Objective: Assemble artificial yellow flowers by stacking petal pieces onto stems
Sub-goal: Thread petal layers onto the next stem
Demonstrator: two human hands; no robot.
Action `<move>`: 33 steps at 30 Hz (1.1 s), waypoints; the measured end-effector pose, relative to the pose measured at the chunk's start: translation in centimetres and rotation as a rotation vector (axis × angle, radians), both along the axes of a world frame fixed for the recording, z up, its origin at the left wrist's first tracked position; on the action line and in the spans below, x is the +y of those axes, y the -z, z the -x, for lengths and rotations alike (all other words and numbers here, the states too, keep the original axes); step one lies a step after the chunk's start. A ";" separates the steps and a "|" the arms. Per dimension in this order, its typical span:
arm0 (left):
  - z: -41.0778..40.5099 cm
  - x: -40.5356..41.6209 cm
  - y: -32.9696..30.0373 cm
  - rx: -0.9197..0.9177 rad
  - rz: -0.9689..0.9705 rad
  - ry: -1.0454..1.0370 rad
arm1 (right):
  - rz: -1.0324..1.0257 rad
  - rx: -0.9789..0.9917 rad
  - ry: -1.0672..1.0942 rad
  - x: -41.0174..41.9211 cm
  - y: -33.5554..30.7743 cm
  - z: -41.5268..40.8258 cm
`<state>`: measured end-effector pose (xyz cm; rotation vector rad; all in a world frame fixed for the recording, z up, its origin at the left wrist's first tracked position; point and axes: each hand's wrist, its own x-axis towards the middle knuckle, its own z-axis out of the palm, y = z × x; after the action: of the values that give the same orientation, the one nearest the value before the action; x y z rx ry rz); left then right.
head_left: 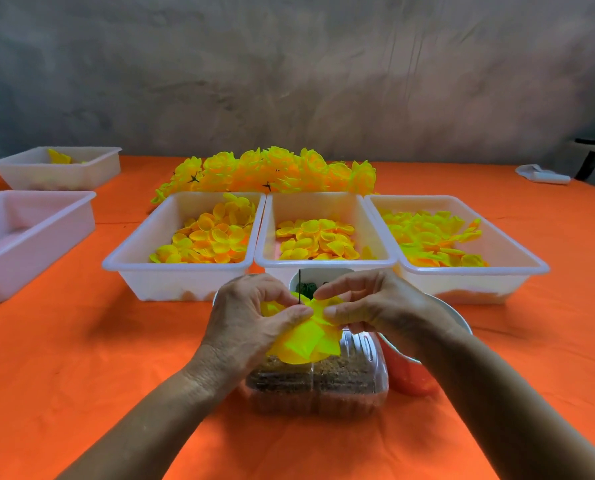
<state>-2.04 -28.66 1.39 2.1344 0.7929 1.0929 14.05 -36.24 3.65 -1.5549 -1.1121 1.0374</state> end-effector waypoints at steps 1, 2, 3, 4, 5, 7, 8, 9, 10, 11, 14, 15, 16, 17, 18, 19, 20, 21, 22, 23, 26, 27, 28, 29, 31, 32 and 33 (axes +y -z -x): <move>0.0 0.0 0.1 -0.002 -0.002 0.006 | 0.012 0.008 -0.010 0.0 -0.1 -0.3; 0.0 0.1 0.2 -0.003 -0.007 0.010 | 0.019 0.015 -0.017 -0.1 -0.2 -0.6; 0.0 0.1 0.3 -0.001 -0.013 0.012 | 0.020 0.013 -0.018 -0.1 -0.3 -1.1; 0.0 0.2 0.3 0.002 -0.019 0.015 | 0.009 -0.011 0.000 0.0 -0.4 -1.8; 0.0 0.2 0.4 0.005 -0.024 0.020 | -0.022 -0.058 0.048 0.2 -0.5 -2.7; 0.0 0.3 0.4 0.011 -0.027 0.023 | -0.134 -0.155 0.233 1.0 -0.7 -5.3; 0.0 0.4 0.5 0.017 -0.023 0.021 | -0.193 -0.201 0.347 1.5 -0.8 -6.8; 0.0 0.4 0.5 0.022 -0.015 0.021 | -0.231 -0.281 0.455 2.1 -0.6 -8.4; 0.1 0.5 0.5 0.027 -0.007 0.025 | -0.221 -0.412 0.542 2.7 -0.3 -10.1; 0.1 0.5 0.5 0.030 0.004 0.034 | -0.155 -0.577 0.599 3.4 0.1 -11.9; 0.0 0.3 0.2 0.029 0.057 0.049 | 0.156 -0.862 0.543 5.0 1.2 -15.9; 0.1 0.3 0.2 0.027 0.064 0.042 | 0.255 -0.887 0.484 5.6 1.5 -16.7; 0.0 0.2 0.1 0.026 0.066 0.040 | 0.344 -0.936 0.425 6.0 1.8 -17.3; 0.0 0.2 0.2 0.024 0.066 0.040 | 0.425 -0.996 0.365 6.5 2.1 -17.6; 0.1 0.2 0.2 0.022 0.063 0.040 | 0.485 -1.040 0.320 7.0 2.3 -18.0; 0.1 0.2 0.3 0.018 0.056 0.041 | 0.529 -1.059 0.292 7.5 2.5 -18.1; 0.2 0.2 0.3 0.013 0.045 0.039 | 0.552 -1.056 0.278 7.9 2.7 -18.3; 0.1 0.2 0.3 0.011 0.035 0.034 | 0.543 -1.036 0.284 8.2 3.0 -18.5; 0.1 0.2 0.3 0.012 0.026 0.031 | 0.496 -0.997 0.312 8.4 3.3 -18.6; 0.1 0.3 0.3 0.016 0.020 0.030 | 0.407 -0.942 0.369 8.4 3.6 -18.7; 0.1 0.4 0.4 0.017 0.020 0.035 | 0.057 -0.689 0.618 8.0 4.1 -19.2; 0.0 0.4 0.4 0.017 0.019 0.035 | -0.036 -0.599 0.702 7.7 4.1 -19.3; 0.0 0.5 0.4 0.015 0.018 0.035 | -0.115 -0.521 0.768 7.3 4.0 -19.4; 0.0 0.5 0.5 0.011 0.015 0.033 | -0.178 -0.448 0.812 6.9 3.9 -19.5; 0.0 0.5 0.6 -0.001 0.016 0.032 | -0.274 -0.278 0.843 6.3 3.6 -19.5; 0.0 0.4 0.6 -0.005 0.020 0.036 | -0.307 -0.186 0.848 5.9 3.4 -19.3; -0.1 0.4 0.5 -0.010 0.025 0.040 | -0.330 -0.115 0.852 5.6 3.1 -19.2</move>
<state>-1.97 -28.23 0.85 2.1135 0.7526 1.0663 33.22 -30.66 0.59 -1.5861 -0.5384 0.1811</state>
